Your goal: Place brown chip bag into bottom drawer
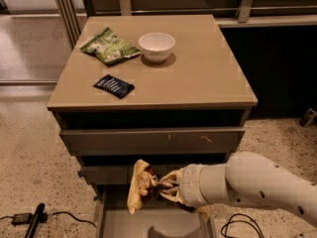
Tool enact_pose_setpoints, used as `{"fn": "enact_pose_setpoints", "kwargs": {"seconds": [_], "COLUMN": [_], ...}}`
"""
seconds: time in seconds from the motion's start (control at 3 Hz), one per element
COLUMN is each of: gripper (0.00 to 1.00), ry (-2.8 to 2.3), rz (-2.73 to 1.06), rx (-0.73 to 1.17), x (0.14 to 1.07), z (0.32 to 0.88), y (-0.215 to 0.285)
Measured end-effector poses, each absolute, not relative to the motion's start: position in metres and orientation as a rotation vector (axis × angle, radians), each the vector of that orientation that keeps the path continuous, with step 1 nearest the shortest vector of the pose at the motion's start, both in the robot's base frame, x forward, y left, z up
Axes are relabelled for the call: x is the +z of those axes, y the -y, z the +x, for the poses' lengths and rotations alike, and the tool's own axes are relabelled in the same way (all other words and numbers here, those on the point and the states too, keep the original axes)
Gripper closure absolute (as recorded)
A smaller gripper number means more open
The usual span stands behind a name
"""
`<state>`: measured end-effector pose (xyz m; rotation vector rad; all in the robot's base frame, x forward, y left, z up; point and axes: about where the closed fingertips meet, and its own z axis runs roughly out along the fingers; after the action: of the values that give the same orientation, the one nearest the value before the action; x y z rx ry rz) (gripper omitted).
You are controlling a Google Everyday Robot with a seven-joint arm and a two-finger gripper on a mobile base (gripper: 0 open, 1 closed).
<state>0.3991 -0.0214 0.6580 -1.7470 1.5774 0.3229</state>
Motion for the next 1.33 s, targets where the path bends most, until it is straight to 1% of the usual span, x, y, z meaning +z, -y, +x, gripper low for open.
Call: {"fn": "enact_pose_setpoints", "kwargs": {"seconds": [1.33], "gripper": [1.0], "ry": [-1.747], "rz": [-1.653], "rx": [0.399], "x": [0.533], "z": [0.432], "y": [0.05]}}
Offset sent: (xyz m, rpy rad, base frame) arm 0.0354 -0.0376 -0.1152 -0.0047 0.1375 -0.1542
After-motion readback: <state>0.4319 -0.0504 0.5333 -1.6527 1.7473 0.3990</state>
